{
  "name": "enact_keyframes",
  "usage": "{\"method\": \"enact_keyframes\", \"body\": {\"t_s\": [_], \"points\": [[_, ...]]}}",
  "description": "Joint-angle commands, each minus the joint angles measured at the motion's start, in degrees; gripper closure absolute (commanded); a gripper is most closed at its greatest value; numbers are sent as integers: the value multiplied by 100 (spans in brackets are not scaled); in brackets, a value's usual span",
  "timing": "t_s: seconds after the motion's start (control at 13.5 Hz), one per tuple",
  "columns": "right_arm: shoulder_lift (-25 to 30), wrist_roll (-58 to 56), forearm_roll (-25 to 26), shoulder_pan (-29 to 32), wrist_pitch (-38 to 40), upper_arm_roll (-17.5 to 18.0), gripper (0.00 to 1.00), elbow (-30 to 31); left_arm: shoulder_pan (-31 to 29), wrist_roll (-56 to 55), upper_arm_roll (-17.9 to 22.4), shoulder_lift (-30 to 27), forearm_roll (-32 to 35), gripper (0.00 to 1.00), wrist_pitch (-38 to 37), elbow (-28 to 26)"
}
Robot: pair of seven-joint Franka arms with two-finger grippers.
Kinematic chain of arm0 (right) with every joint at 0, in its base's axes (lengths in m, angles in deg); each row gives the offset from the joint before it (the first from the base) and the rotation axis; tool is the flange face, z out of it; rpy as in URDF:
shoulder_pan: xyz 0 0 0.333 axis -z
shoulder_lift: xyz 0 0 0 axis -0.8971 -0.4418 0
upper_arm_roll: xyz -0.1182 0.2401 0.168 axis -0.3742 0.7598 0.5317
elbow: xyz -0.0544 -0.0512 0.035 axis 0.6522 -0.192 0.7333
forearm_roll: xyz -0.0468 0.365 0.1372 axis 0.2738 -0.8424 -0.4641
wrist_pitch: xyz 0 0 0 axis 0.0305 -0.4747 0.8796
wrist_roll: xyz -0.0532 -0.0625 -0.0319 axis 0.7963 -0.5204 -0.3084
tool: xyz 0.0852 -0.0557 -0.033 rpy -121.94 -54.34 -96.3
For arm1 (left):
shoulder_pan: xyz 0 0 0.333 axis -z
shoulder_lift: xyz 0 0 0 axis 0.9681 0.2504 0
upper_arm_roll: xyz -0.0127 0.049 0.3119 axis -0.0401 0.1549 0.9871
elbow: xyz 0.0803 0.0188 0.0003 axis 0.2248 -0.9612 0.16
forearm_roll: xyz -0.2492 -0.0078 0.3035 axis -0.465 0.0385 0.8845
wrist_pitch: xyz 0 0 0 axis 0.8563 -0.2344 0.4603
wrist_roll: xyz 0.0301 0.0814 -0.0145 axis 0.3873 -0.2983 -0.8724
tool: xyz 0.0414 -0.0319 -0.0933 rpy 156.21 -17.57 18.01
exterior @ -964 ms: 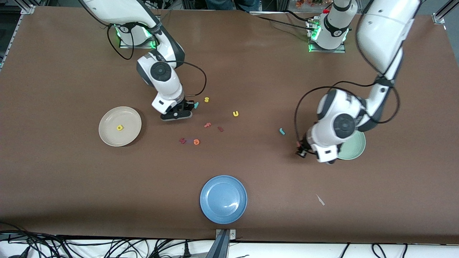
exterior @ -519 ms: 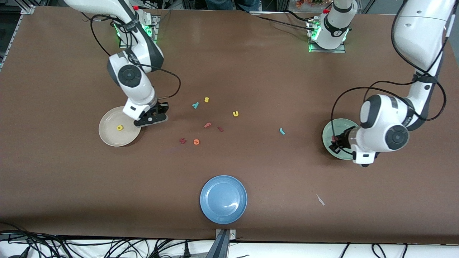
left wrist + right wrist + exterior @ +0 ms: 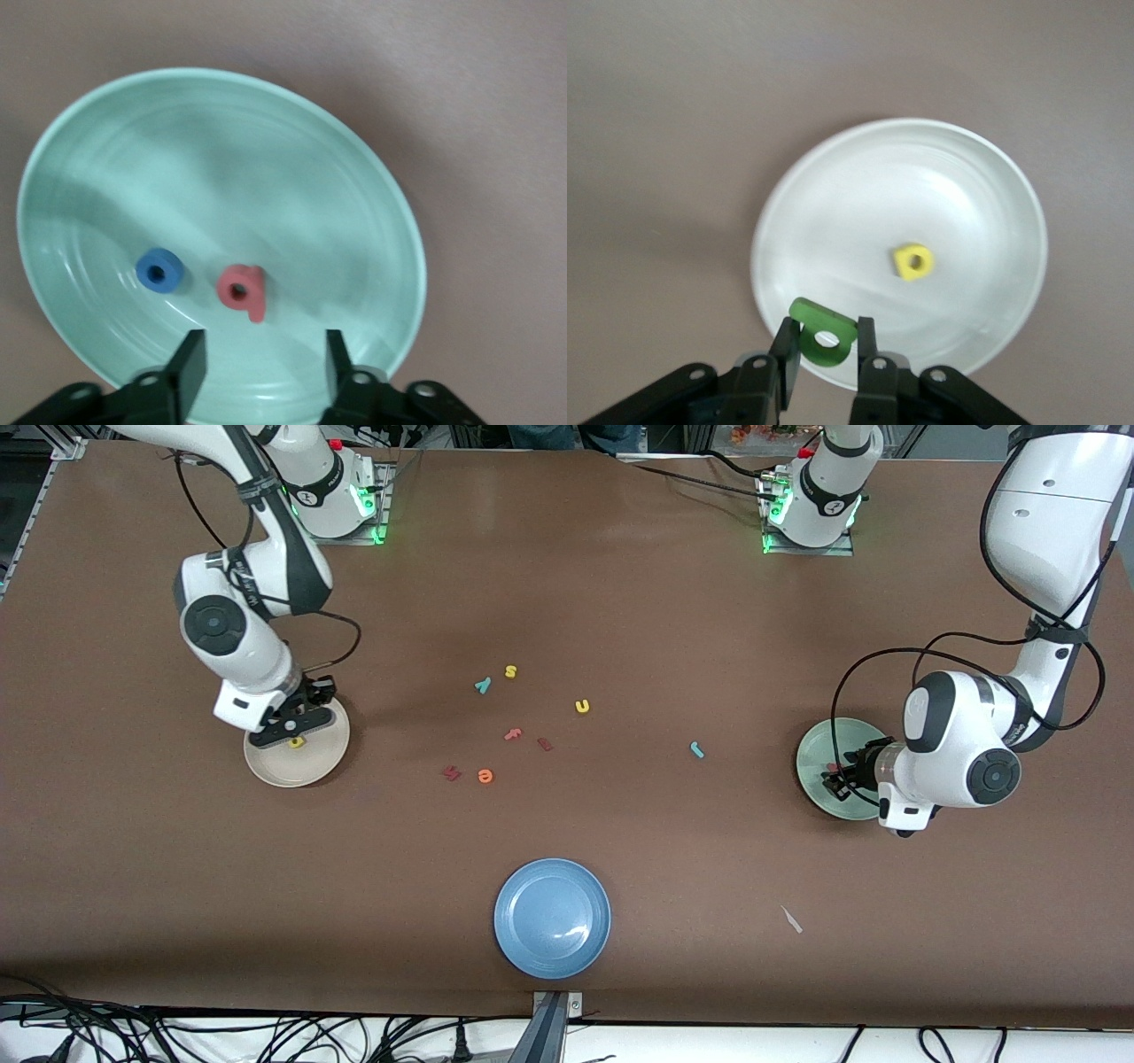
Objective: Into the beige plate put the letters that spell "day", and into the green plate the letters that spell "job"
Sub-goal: 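Release the green letter on the white plate while the left gripper grasps the cyan j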
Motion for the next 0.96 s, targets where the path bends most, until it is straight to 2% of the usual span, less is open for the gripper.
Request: {"method": "enact_keyframes", "body": {"t_s": [0.0, 0.07, 0.15, 0.22, 0.3, 0.37, 0.52, 0.67, 0.89], "points": [[155, -209, 29, 17, -68, -82, 63, 195, 229, -544, -207, -115, 123, 0, -56, 55], [147, -209, 11, 9, -68, -82, 58, 196, 300, -790, -373, -124, 106, 0, -47, 73], [147, -200, 2, 9, -68, -82, 44, 196, 344, -1132, -549, -124, 106, 0, -4, 73], [147, -174, -7, 17, -68, -82, 36, 196, 388, -1405, -699, -115, 106, 0, 40, 73], [138, -130, -7, 18, -77, -82, 32, 196, 501, -1565, -796, -107, 106, 1, 136, 64], [129, -104, -7, 9, -77, -82, 31, 196, 685, -1653, -797, -80, 106, 1, 303, 55], [59, 158, -312, 9, -95, 14, 31, 187, 1081, -1689, -788, 68, 123, 1, 671, 47], [-38, 789, -586, 0, -191, 522, 31, 187, 1249, -1698, -779, 148, 132, 5, 893, -23], [-222, 2256, -578, 0, -331, 1252, 31, 161, 1399, -1707, -762, 315, 141, 11, 911, -76]]}}
